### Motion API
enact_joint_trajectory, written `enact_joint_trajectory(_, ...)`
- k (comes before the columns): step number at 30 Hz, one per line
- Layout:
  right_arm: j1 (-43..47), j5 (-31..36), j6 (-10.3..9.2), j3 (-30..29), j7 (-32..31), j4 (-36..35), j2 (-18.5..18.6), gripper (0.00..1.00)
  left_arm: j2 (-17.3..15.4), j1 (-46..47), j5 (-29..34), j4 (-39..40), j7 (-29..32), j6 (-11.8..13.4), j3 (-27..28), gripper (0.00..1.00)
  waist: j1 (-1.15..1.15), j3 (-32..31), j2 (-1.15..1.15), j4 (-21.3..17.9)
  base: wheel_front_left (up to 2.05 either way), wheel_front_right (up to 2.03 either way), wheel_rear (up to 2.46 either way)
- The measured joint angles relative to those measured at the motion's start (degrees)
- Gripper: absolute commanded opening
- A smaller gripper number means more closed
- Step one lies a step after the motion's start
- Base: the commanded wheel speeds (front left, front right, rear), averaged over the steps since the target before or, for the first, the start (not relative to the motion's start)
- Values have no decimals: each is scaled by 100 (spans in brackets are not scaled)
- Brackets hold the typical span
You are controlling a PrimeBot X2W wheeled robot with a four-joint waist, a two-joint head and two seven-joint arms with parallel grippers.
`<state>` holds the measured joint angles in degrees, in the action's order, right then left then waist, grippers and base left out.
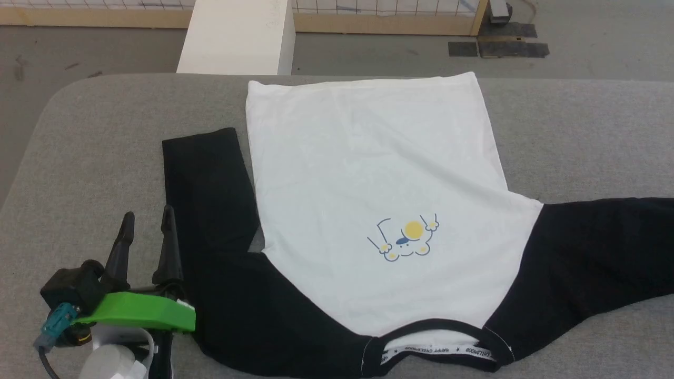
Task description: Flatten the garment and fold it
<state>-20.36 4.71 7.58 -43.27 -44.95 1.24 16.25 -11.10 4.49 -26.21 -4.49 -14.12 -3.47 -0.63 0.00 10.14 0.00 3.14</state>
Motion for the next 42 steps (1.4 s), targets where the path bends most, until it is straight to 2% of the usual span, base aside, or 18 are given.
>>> enact_joint_trajectory(5, -22, -469, 0, 1040, 113, -11, 372, 0, 10, -3, -5, -15, -2, 2, -38, 100, 0, -115, 0, -23, 0, 0, 0)
enact_joint_trajectory(11, 42, -1122, 0, 2416, 118, -271, 448, 0, 15, -10, -8, -38, -2, 20, -78, 100, 0, -220, 0, -51, 0, 0, 0)
enact_joint_trajectory(13, 64, -1235, 0, 2827, 99, -394, 375, 0, 20, -15, -9, -53, -1, 25, -98, 100, 0, -255, 0, -51, 0, 0, 0)
enact_joint_trajectory(20, 275, -1445, -1, 4344, 18, -894, -231, 0, 23, -56, -41, -59, -2, 53, -121, 100, 0, -347, 0, -16, 0, 0, 0)
enact_joint_trajectory(26, 393, -1748, -2, 5500, 73, -854, -601, 0, 25, -69, -60, -81, -1, 57, -153, 100, 0, -368, 0, 71, 0, 0, 0)
enact_joint_trajectory(30, 364, -1941, 0, 6149, 201, -554, -735, 0, 26, -76, -69, -82, -2, 58, -166, 100, 0, -380, 0, 131, 0, 0, 0)
enact_joint_trajectory(34, 237, -2096, -1, 6549, 419, -90, -905, 0, 29, -86, -103, -94, -2, 63, -176, 100, 0, -366, 0, 181, 0, 0, 0)
enact_joint_trajectory(36, 115, -2126, -1, 6883, 586, 304, -1031, 0, 30, -86, -104, -108, -2, 76, -181, 100, 0, -337, 0, 221, 0, 0, 0)
enact_joint_trajectory(42, -188, -2243, -1, 7404, 1044, 1147, -1245, 0, 35, -85, -113, -149, -9, 76, -190, 100, 0, -252, 0, 296, 0, 0, 0)
